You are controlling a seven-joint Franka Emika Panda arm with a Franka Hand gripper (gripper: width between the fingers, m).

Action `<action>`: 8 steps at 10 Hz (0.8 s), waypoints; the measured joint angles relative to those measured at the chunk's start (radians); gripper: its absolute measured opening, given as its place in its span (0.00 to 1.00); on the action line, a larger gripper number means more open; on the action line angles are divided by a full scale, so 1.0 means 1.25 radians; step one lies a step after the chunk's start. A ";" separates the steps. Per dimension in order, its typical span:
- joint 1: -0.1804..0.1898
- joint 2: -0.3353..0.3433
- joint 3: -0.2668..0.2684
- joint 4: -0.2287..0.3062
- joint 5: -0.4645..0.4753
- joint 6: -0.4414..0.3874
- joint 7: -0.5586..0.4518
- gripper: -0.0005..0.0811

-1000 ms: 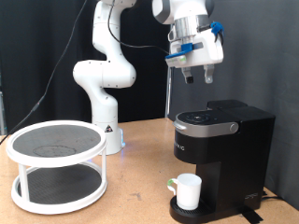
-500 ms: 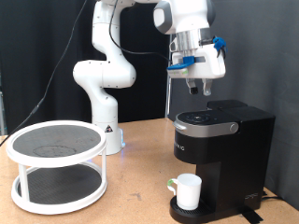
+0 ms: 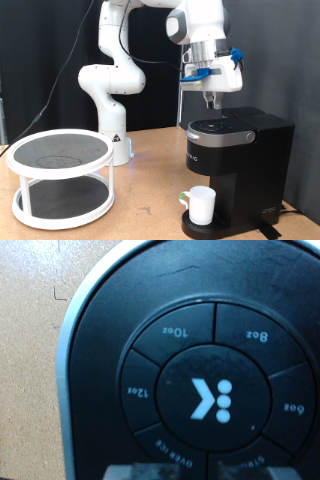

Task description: Make a cup of coffee with the keurig machine

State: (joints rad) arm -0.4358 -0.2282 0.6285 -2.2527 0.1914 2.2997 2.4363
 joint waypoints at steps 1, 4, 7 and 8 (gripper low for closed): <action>0.000 0.000 0.005 -0.011 -0.011 0.016 0.013 0.02; 0.000 0.008 0.013 -0.034 -0.039 0.055 0.043 0.01; 0.000 0.021 0.013 -0.039 -0.052 0.071 0.055 0.01; 0.000 0.023 0.013 -0.040 -0.053 0.075 0.055 0.01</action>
State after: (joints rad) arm -0.4362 -0.1995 0.6451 -2.3026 0.1250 2.3931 2.5056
